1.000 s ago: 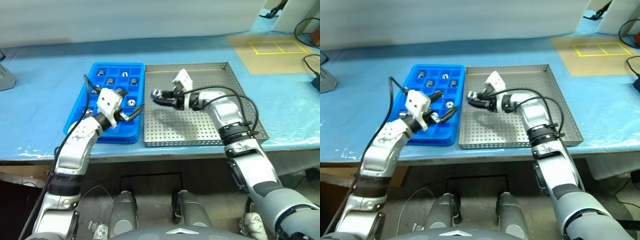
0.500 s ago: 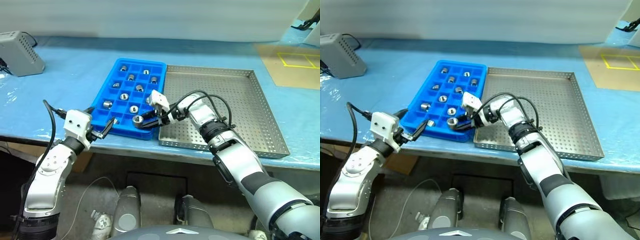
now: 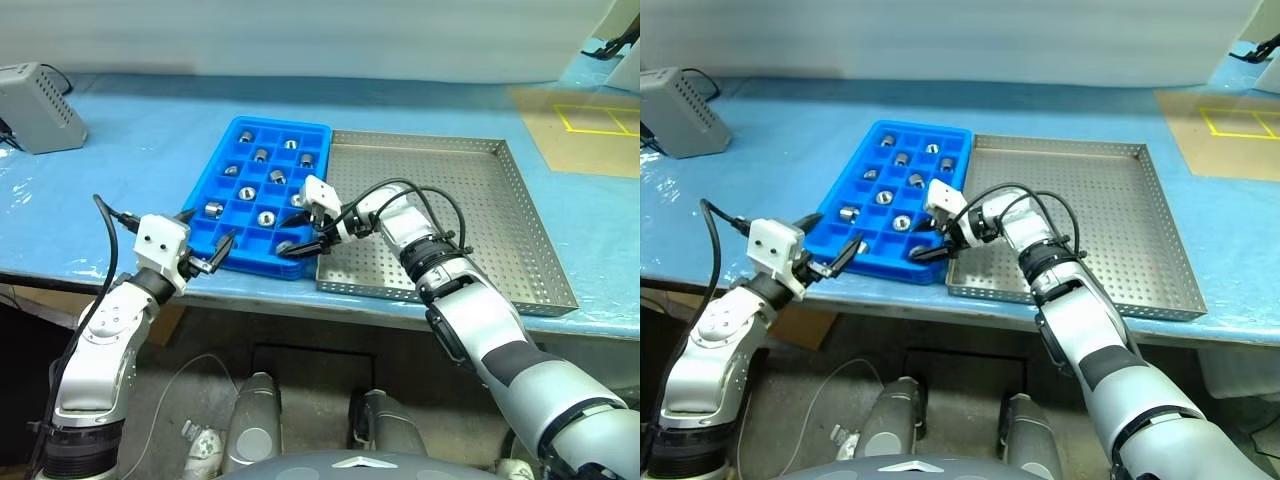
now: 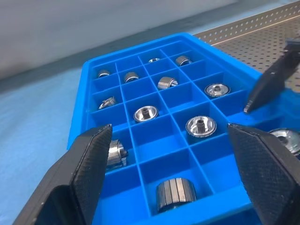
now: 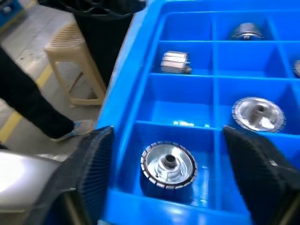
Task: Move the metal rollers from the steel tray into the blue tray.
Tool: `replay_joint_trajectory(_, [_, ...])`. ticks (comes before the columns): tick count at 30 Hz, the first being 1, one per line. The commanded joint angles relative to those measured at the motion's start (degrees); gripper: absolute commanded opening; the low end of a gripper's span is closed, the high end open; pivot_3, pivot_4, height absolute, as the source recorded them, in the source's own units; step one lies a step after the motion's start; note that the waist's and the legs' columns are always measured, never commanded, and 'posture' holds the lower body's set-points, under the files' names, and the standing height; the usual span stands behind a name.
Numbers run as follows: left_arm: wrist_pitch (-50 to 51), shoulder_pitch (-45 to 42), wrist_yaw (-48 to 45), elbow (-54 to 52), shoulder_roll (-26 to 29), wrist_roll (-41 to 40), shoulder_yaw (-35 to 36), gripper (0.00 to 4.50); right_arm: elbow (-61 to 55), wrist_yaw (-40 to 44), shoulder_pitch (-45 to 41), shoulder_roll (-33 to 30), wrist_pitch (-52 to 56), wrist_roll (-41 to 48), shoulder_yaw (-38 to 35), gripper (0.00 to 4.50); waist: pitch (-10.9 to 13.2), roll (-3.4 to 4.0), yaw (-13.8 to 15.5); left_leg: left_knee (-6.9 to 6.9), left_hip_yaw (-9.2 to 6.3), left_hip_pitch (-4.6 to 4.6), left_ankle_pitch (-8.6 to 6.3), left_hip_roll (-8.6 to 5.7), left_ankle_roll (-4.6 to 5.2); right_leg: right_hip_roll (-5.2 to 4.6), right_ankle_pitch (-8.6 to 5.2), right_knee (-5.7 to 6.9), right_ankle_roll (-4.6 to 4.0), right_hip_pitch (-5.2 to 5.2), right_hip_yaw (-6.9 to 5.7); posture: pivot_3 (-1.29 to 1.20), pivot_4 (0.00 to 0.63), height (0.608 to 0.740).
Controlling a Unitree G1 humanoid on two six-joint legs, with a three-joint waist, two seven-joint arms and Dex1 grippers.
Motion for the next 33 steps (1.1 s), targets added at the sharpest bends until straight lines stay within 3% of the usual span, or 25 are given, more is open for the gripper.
replay_joint_trajectory(1, [-2.09, -4.86, -1.01, 3.45, -1.19, 0.48, -3.95, 4.13, 0.51, -6.14, -1.92, 0.89, 2.14, 4.36, -6.85, 3.94, 0.0, 0.0, -0.1, 0.0, 0.0, 0.01, 0.01, -0.01, -0.01, 0.0, 0.0, 0.0, 0.0, 0.01, 0.0, 0.19, 0.15, 0.74])
replay_joint_trajectory(8, [-5.23, -16.68, -5.94, 15.46, -4.36, 0.24, -10.12, 4.13, -12.8, -10.65, 6.24, -5.13, 7.59, 6.1, -11.23, 3.94, -0.01, -0.01, -1.02, 0.04, 0.05, -0.1, 0.02, -0.05, -0.01, 0.02, 0.0, -0.04, 0.01, -0.08, 0.02, -0.04, 0.15, 0.74])
replay_joint_trajectory(12, [-8.07, -23.16, -9.88, 23.55, -5.48, -0.41, -11.49, 4.13, -22.63, -15.63, 12.12, -7.65, 11.84, 7.53, -13.35, 3.94, -0.02, -0.03, -3.56, 0.09, 0.08, -0.12, 0.03, -0.07, -0.01, 0.05, 0.01, -0.04, 0.04, -0.08, 0.04, -0.15, 0.15, 0.74])
replay_joint_trajectory(15, [-11.63, -27.7, -11.85, 30.35, -6.3, 0.05, -11.48, 4.13, -28.4, -20.47, 16.0, -8.2, 14.34, 8.28, -15.39, 4.49, -0.02, -0.03, -5.46, 0.13, 0.09, -0.11, 0.06, -0.09, -0.05, 0.06, 0.02, 0.02, 0.05, -0.09, 0.06, -0.21, 0.15, 0.74])
replay_joint_trajectory(18, [-14.04, -30.34, -13.78, 35.47, -6.54, 0.31, -11.64, 4.49, -32.67, -24.48, 18.74, -8.08, 15.32, 8.88, -16.89, 4.5, -0.02, -0.03, -7.49, 0.12, 0.13, 0.0, 0.07, -0.14, -0.07, 0.12, 0.03, 0.03, 0.05, -0.06, 0.08, -0.26, 0.15, 0.74])
replay_joint_trajectory(27, [-18.13, -32.66, -15.81, 41.63, -8.18, 0.76, -11.97, 4.49, -32.52, -29.3, 19.1, -8.45, 12.43, 10.45, -19.67, 4.5, -0.02, -0.04, -9.29, 0.12, 0.18, 0.03, 0.06, -0.11, -0.05, 0.3, 0.03, -0.03, 0.03, -0.02, 0.17, -0.26, 0.15, 0.74])
replay_joint_trajectory(33, [-19.56, -31.33, -15.01, 41.73, -7.69, 1.5, -11.02, 4.49, -27.62, -32.95, 17.94, -7.69, 2.35, 6.92, -18.09, 4.5, -0.02, -0.04, -9.26, 0.13, 0.19, 0.04, 0.06, -0.08, -0.05, 0.3, 0.03, -0.03, 0.02, 0.0, 0.17, -0.22, 0.15, 0.74])
